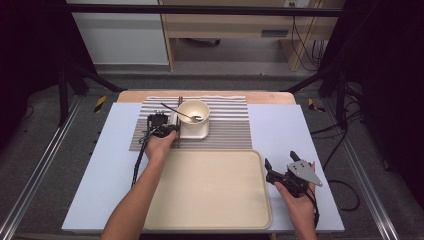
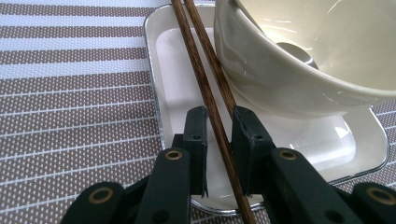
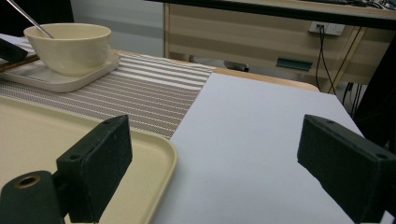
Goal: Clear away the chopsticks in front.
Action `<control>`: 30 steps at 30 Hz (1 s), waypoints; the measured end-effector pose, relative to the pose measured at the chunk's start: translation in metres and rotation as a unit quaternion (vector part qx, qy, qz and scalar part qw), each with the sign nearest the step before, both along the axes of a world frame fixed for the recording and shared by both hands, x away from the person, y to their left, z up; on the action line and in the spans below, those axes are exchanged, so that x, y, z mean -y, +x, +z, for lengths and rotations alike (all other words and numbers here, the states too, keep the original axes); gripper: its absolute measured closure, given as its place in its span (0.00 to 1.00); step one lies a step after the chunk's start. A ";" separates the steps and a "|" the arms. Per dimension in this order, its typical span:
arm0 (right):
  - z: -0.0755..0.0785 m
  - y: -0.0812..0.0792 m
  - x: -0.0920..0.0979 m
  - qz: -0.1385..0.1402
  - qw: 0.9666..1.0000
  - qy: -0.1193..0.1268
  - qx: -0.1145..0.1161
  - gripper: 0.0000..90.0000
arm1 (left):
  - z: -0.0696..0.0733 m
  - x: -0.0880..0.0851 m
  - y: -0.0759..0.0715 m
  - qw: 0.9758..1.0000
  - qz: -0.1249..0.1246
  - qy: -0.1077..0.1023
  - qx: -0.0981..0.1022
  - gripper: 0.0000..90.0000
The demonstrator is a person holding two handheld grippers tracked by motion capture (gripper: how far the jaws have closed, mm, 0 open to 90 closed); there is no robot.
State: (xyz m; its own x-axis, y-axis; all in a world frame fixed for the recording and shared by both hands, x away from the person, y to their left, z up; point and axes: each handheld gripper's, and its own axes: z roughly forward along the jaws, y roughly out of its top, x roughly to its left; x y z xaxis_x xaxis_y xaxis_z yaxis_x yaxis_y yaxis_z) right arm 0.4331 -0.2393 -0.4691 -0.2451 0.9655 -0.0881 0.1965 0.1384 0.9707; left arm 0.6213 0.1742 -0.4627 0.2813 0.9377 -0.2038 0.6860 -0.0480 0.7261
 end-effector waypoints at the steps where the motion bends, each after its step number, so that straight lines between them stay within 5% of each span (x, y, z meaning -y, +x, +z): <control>1: 0.000 0.000 0.000 0.000 1.000 0.001 0.000 0.12 | 0.000 0.000 0.000 1.000 0.002 -0.005 -0.002 0.84; 17: 0.000 0.000 0.000 0.002 1.000 0.001 -0.001 0.12 | -0.001 0.003 -0.001 0.999 0.034 -0.032 -0.006 0.92; 24: 0.000 0.000 -0.001 0.002 1.000 0.000 -0.001 0.12 | 0.000 -0.001 -0.004 0.998 0.058 -0.029 0.001 0.95; 30: -0.001 0.001 -0.001 0.002 1.000 0.001 -0.001 0.12 | 0.003 -0.002 -0.007 0.998 0.053 -0.016 0.009 0.95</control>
State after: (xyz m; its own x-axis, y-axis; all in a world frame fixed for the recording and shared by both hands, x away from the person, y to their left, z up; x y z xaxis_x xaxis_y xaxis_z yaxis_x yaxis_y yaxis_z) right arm 0.4339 -0.2384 -0.4698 -0.2494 0.9646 -0.0852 0.1988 0.1371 0.9704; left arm 0.6148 0.1761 -0.4601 0.1846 0.9557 -0.2293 0.6723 0.0474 0.7387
